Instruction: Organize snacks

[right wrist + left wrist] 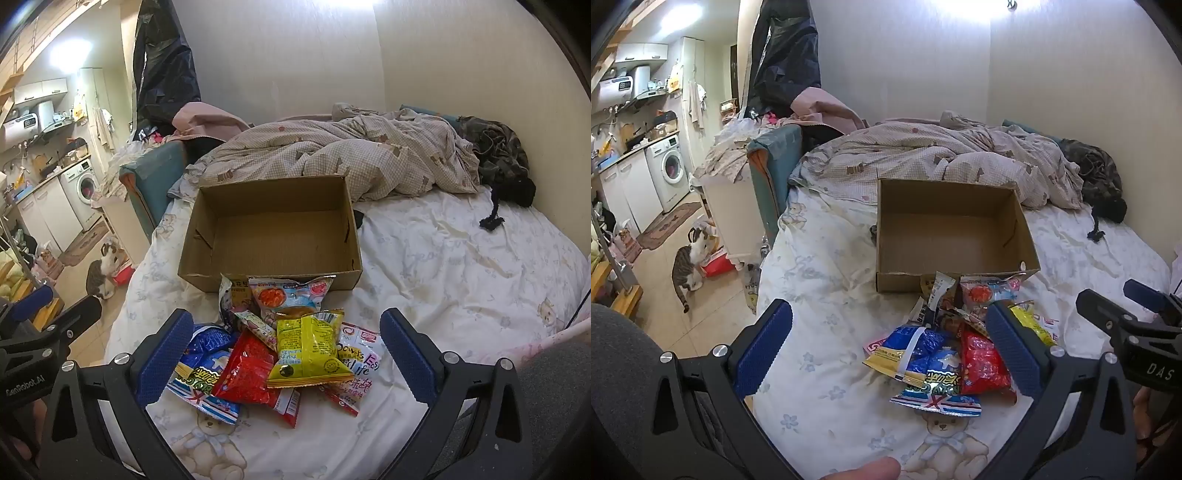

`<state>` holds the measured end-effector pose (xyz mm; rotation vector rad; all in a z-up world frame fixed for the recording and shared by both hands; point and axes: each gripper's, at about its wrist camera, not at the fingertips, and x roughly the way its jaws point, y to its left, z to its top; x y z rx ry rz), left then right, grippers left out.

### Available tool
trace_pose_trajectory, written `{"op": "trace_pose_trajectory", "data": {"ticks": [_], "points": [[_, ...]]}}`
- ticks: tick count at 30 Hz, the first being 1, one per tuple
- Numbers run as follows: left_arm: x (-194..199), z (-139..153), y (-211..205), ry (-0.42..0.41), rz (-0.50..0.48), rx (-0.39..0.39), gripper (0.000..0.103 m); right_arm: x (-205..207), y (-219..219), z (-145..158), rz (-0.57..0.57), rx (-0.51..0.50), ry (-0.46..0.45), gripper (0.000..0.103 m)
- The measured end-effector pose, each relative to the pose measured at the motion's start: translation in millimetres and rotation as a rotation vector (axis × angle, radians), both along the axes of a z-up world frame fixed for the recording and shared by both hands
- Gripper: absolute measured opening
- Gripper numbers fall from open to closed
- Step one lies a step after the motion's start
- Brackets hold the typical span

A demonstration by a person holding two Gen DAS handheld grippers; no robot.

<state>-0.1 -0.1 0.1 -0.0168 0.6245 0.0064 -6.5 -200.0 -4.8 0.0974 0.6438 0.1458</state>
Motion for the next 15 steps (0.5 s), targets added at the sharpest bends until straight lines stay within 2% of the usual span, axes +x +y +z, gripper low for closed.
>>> {"op": "trace_pose_trajectory", "data": {"ticks": [15], "points": [[4.0, 3.8, -1.1, -0.009, -0.001, 0.002, 0.103, 0.4, 0.1, 0.1, -0.001, 0.004, -0.001, 0.103]]}}
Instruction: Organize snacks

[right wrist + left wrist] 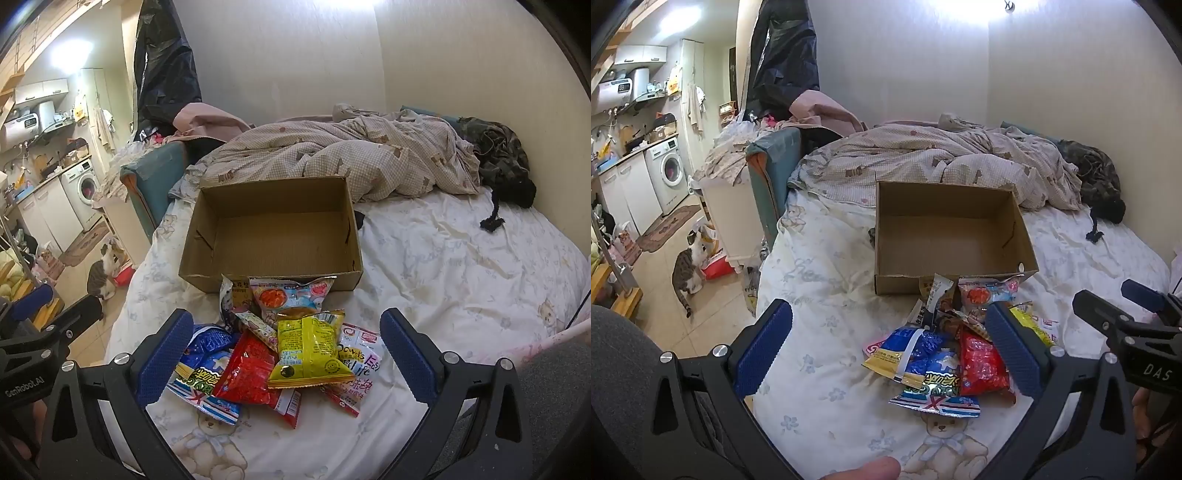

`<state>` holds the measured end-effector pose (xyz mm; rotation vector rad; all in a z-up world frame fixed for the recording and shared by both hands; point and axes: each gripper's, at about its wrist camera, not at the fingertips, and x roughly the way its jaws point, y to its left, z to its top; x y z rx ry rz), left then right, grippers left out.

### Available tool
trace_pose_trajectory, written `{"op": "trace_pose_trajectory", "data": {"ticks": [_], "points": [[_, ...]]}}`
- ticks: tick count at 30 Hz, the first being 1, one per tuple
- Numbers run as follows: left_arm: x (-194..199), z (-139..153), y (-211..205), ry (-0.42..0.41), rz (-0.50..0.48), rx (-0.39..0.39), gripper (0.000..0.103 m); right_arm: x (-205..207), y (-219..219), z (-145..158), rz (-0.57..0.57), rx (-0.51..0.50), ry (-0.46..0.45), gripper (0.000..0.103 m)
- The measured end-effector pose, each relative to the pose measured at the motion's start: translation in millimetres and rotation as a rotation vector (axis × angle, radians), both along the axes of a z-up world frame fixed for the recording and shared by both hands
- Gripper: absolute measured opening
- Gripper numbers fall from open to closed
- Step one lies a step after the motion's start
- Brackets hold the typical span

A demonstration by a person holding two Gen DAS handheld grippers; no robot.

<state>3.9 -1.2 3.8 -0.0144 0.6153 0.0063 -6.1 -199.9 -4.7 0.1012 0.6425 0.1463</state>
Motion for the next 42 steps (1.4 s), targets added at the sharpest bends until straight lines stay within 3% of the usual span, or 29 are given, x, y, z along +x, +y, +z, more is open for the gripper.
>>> {"op": "trace_pose_trajectory", "data": {"ticks": [42], "points": [[-1.5, -2.0, -2.2, -0.001, 0.0, -0.005, 0.103, 1.0, 0.3, 1.8, 0.001, -0.01, 0.003, 0.103]]}}
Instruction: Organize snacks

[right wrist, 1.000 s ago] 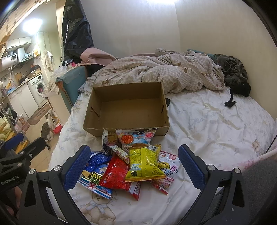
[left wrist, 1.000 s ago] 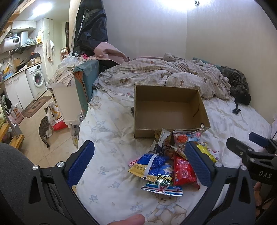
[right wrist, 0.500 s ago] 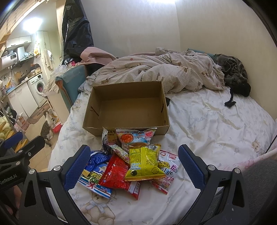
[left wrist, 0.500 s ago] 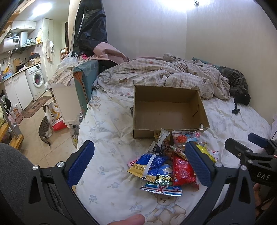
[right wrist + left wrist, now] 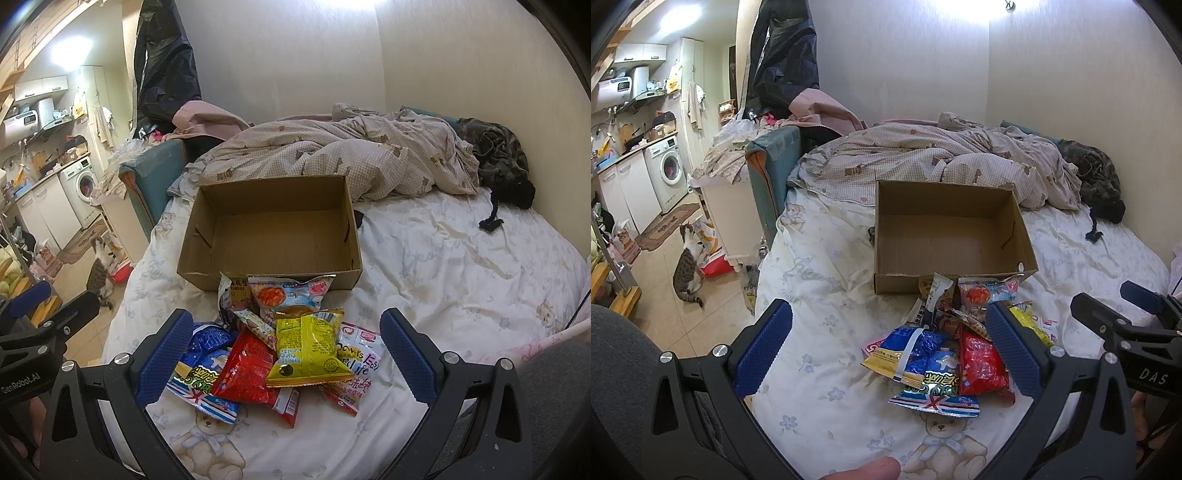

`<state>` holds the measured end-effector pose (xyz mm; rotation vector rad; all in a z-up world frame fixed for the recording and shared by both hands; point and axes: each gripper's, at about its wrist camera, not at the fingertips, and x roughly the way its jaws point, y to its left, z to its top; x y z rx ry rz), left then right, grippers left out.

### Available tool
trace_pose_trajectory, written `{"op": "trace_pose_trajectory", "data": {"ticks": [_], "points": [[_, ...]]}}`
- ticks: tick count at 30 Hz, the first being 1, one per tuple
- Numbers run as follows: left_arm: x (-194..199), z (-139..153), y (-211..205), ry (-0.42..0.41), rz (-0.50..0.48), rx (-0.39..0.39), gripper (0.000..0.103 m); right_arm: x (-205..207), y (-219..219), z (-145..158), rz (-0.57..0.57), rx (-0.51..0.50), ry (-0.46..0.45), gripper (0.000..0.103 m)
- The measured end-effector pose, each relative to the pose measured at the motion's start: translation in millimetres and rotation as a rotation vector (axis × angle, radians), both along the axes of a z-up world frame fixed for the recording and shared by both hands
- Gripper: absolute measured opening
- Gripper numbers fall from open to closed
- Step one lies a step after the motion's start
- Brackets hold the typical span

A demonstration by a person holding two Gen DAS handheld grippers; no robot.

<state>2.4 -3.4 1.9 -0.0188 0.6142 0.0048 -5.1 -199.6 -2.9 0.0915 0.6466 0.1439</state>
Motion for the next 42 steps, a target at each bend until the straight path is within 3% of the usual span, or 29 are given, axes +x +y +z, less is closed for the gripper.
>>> {"op": "trace_pose_trajectory", "data": {"ticks": [35, 42], "points": [[1.5, 0.3, -1.7, 0.009, -0.008, -0.021, 0.103, -0.6, -0.1, 0.4, -0.005, -0.002, -0.003, 0.103], [13.2, 4.7, 4.6, 0.037, -0.004, -0.028, 0.103, 10.2, -13.0, 6.4, -0.005, 0.051, 0.02, 0.103]]}}
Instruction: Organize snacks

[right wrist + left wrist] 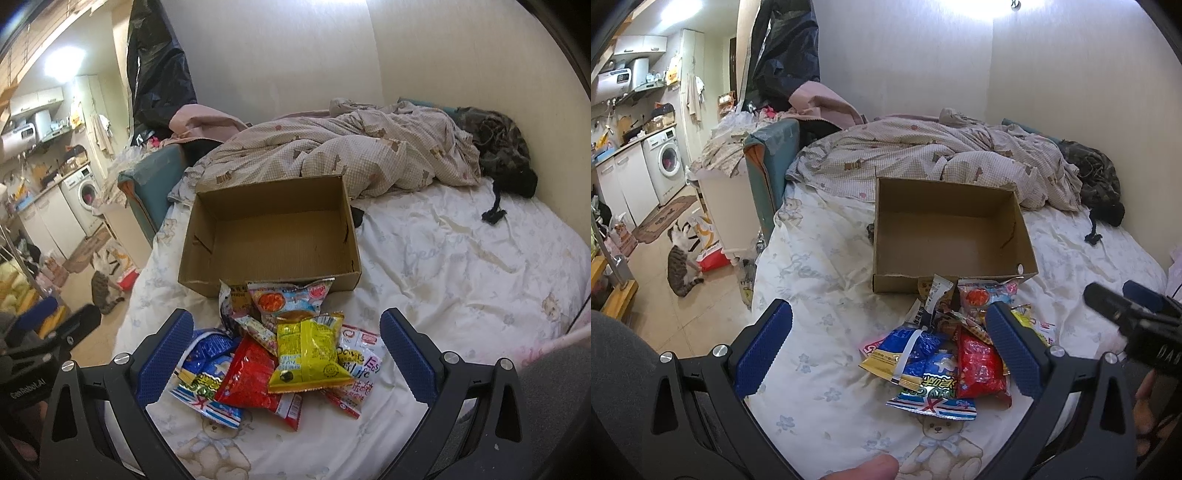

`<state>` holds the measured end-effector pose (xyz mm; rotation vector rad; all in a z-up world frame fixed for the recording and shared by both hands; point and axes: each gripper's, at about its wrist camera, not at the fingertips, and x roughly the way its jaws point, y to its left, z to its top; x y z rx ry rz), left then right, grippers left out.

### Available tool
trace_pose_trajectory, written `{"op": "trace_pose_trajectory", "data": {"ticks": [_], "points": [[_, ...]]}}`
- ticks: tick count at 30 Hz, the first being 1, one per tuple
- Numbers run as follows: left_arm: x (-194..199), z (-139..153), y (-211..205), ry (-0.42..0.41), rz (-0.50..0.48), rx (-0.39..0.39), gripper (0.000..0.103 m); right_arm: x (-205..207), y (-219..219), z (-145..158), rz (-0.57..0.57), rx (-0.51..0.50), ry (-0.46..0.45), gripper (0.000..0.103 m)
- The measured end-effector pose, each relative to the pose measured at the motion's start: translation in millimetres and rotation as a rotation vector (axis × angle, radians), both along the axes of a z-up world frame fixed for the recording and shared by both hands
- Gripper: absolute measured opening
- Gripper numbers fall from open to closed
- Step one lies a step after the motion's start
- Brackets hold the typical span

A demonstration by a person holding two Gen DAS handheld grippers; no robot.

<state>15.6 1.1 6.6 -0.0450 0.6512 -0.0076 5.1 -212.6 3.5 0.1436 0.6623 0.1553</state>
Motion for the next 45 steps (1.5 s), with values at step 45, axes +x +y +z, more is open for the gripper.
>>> {"op": "trace_pose_trajectory", "data": {"ticks": [45], "points": [[159.0, -172.8, -23.0, 0.845, -0.156, -0.069, 0.065, 119.3, -68.6, -62.3, -0.07, 0.201, 0.388, 0.103]]}}
